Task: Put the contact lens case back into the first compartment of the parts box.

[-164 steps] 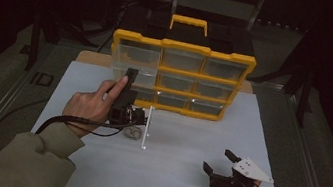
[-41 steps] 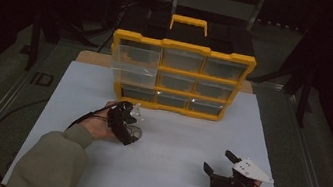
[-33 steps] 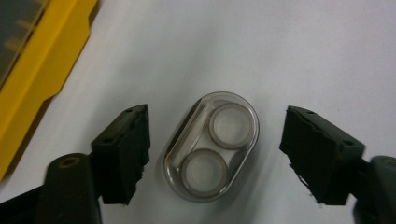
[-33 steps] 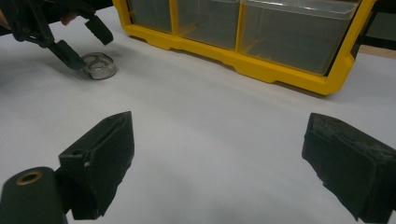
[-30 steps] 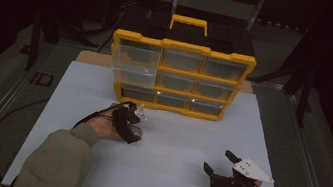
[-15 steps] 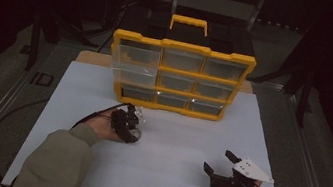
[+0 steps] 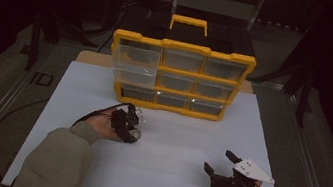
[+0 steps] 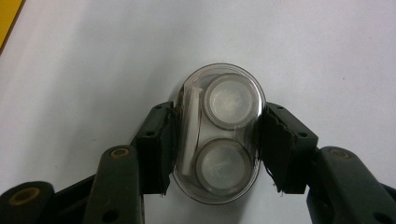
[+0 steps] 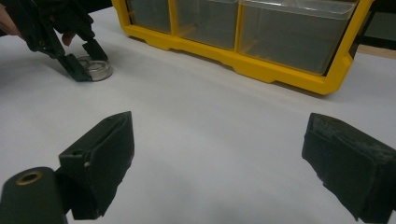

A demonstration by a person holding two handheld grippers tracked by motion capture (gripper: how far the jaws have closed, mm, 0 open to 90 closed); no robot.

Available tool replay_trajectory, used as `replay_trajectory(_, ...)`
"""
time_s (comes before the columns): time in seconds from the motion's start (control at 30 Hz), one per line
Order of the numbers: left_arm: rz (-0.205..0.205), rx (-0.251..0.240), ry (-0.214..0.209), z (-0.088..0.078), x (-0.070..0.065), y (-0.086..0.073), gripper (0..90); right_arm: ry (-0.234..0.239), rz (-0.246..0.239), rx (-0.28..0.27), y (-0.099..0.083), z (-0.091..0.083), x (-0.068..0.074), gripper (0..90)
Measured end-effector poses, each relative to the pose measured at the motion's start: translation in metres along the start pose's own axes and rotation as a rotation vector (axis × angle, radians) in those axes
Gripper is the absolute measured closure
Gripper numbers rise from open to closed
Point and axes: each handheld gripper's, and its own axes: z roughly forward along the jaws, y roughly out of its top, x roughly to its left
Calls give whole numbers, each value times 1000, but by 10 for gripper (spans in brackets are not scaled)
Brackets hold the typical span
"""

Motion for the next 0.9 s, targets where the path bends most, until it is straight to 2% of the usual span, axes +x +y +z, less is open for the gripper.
replay_trajectory(0.37, 8, 14, 0, -5, 1, -4, 499, 0, -1, 2, 0, 0, 0, 97)
replay_trajectory(0.6, 7, -11, 3, -9, -1, -3, 499, 1, 0, 3, 0, 0, 0, 97)
replay_trajectory(0.9, 25, -33, 16, -20, -5, -4, 499, 1, 0, 5, 0, 1, 0, 97)
